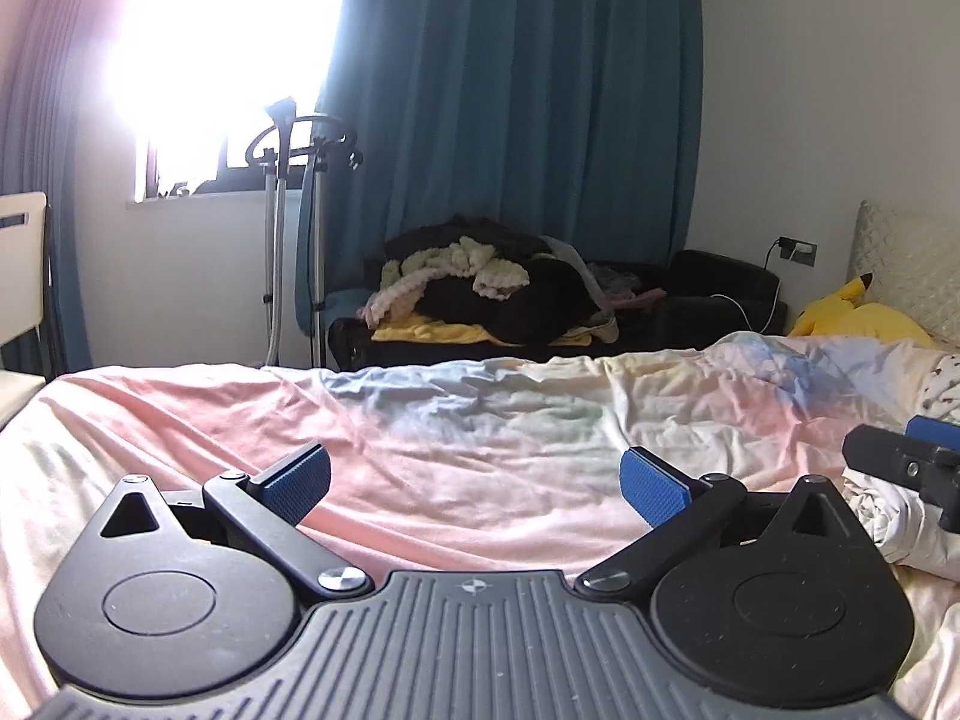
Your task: Fold clothes
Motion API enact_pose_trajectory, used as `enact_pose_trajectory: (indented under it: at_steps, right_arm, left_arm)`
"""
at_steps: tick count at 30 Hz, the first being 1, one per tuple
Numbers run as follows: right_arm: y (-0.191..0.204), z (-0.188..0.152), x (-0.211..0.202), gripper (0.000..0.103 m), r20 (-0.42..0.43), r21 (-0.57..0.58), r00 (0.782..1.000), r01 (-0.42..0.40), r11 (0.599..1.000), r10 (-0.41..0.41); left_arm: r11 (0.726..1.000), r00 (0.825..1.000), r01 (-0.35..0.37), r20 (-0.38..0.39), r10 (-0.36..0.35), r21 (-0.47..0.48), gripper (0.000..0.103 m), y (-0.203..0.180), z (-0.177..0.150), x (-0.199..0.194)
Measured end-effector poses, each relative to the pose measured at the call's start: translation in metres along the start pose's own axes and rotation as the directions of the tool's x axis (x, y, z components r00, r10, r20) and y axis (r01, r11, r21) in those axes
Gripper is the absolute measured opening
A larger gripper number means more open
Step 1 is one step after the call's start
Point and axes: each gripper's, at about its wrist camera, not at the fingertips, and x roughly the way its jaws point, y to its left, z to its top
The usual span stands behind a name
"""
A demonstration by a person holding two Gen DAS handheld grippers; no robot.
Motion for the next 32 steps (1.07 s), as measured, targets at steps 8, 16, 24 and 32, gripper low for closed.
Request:
enact_pose_trajectory:
  at_steps: [8,16,24,32]
  right_arm:
    - [-0.0019,-0.0061,0.0028,0.103,-0.015,0.017,1.000,0.017,1.000,-0.017]
    - [0.0015,-0.0053,-0.0007,0.103,-0.005,0.001,1.000,0.018,1.000,-0.018]
    - [0.0038,-0.0062,-0.0013,0.103,-0.009,-0.011,1.000,0.010,1.000,-0.010]
    - [0.0006,-0.0051,0.0004,0.103,-0.010,-0.011,1.000,0.008,1.000,-0.009]
  left_arm:
    - [1.000,1.000,-0.016,-0.014,0.016,-0.014,0.103,0.0011,-0.0011,0.0035]
    - [1.000,1.000,-0.019,-0.024,0.019,-0.024,0.103,0.0021,-0.0014,0.0050]
    - [1.000,0.999,-0.024,-0.029,0.024,-0.014,0.103,0.0005,-0.0006,0.0080]
    - [1.000,0.999,-0.025,-0.035,0.025,-0.007,0.103,-0.0005,-0.0015,0.0088]
